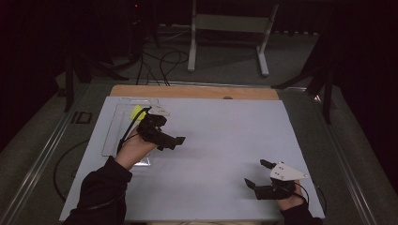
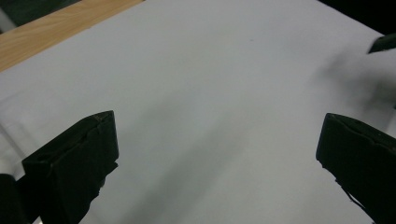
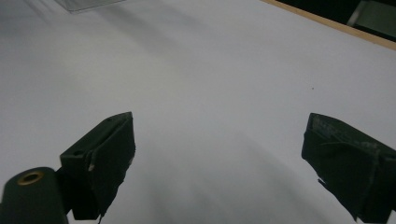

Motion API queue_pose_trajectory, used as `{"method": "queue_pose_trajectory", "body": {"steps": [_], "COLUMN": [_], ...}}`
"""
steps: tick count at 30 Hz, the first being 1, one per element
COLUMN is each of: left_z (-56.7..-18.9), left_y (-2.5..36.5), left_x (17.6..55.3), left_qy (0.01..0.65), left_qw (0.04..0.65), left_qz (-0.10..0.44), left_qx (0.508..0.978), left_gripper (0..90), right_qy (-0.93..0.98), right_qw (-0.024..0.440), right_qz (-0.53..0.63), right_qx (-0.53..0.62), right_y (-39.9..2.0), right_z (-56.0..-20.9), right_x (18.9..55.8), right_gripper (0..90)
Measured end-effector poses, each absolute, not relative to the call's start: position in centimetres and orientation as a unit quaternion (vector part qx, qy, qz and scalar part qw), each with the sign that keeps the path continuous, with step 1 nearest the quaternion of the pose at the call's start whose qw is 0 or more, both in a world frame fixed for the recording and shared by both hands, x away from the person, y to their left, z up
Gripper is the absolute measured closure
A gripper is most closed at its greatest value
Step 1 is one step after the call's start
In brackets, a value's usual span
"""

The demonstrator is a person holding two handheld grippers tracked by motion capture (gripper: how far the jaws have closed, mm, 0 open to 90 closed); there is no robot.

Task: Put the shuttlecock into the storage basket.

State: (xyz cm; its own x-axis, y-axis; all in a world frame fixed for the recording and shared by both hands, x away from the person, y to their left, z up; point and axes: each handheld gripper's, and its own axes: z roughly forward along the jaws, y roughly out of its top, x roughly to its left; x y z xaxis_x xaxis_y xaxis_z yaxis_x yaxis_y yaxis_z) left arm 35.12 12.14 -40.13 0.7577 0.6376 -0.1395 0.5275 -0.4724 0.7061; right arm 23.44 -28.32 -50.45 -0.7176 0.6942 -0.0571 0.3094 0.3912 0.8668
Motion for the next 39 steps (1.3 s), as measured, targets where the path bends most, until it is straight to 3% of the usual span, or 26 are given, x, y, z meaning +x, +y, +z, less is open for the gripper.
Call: {"method": "queue_pose_trajectory", "body": {"steps": [18, 39], "left_z": [-41.7, -44.8], "left_y": [10.2, 10.8], "left_x": [33.2, 31.2], "left_qy": [0.252, 0.223], "left_qw": [0.401, 0.4], "left_qz": [0.059, 0.036], "left_qx": [0.879, 0.888], "left_gripper": [0.0, 0.0], "right_qy": [0.807, 0.807], "right_qw": [0.211, 0.21], "right_qz": [0.456, 0.457], "right_qx": [0.31, 0.31], "right_y": [-28.3, -28.3], "right_z": [-50.4, -50.4], "right_x": [23.4, 23.3], "right_gripper": [9.7, 9.7]}}
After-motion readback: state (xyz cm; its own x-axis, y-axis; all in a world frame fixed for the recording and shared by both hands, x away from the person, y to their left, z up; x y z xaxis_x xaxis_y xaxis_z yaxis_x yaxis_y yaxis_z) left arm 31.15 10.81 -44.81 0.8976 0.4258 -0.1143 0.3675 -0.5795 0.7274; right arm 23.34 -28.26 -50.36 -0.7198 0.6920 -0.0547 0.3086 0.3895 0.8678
